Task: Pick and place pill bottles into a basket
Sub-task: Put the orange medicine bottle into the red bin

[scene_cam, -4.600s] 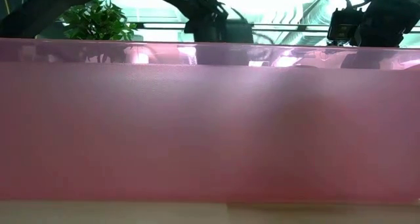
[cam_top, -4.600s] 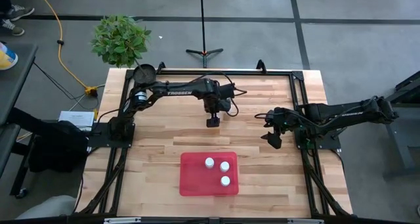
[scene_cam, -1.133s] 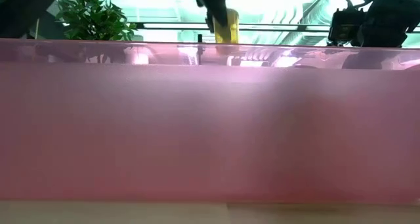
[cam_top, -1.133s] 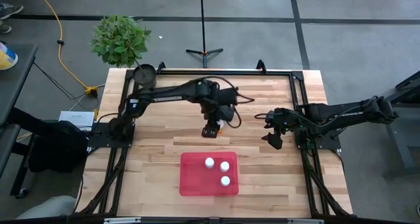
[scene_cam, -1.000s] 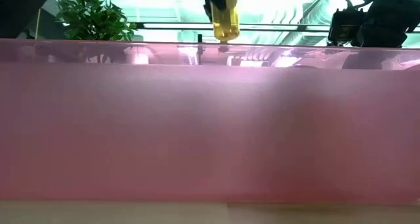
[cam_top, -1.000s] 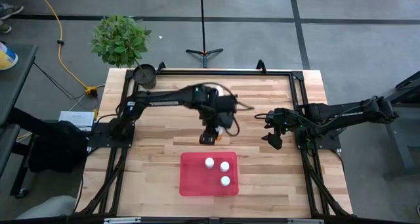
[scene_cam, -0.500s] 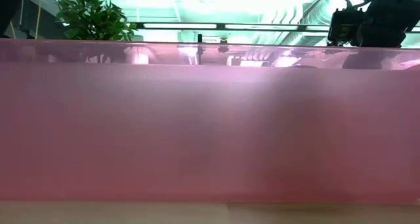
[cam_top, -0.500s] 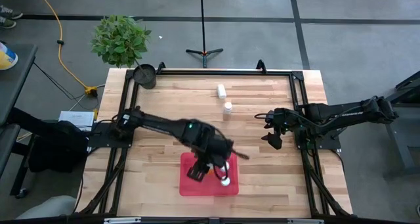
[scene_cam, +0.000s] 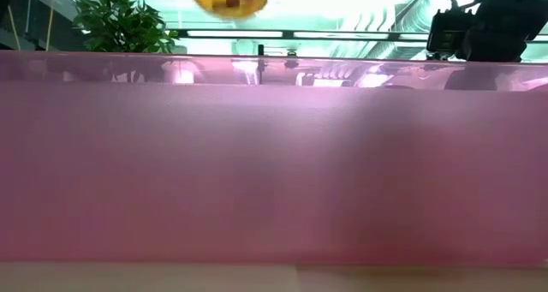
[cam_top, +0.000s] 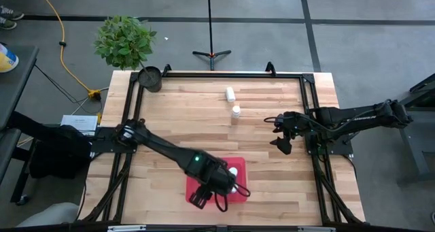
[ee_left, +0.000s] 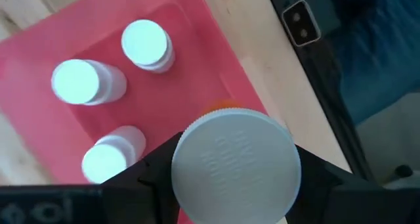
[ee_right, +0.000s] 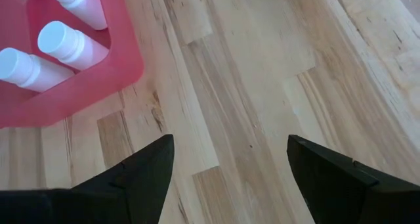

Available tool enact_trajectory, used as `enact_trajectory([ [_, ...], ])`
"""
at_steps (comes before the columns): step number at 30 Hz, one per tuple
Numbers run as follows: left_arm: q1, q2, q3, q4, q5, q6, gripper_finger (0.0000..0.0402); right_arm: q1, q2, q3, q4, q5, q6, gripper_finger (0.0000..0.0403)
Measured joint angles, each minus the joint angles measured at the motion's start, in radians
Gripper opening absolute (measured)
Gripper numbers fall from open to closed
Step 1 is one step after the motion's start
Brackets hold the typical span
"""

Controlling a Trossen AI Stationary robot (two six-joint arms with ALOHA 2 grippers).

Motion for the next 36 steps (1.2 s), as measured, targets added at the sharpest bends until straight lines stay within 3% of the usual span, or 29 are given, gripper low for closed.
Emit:
enact_trajectory([
  [4,0.002,-0.002,-0.099,0.092,-0.024,-0.001,0.0243,0.0,0.0,0.0,0.014,0.002,0.0,0.0287],
  [13,0.049,-0.002,-0.303,0.302,-0.035,0.005,0.0226,0.0,0.0,0.0,0.019,0.002,0.0,0.0287],
  [17,0.066,-0.002,-0.365,0.362,-0.035,0.0,0.0246,0.0,0.0,0.0,0.019,0.002,0.0,0.0287],
  [28,0.076,-0.002,-0.455,0.437,-0.09,-0.024,0.0225,0.0,0.0,0.0,0.021,0.001,0.038,0.0287],
  [36,0.075,-0.001,-0.464,0.469,-0.092,-0.026,0.0269,0.0,0.0,0.0,0.021,0.001,0.038,0.0287],
])
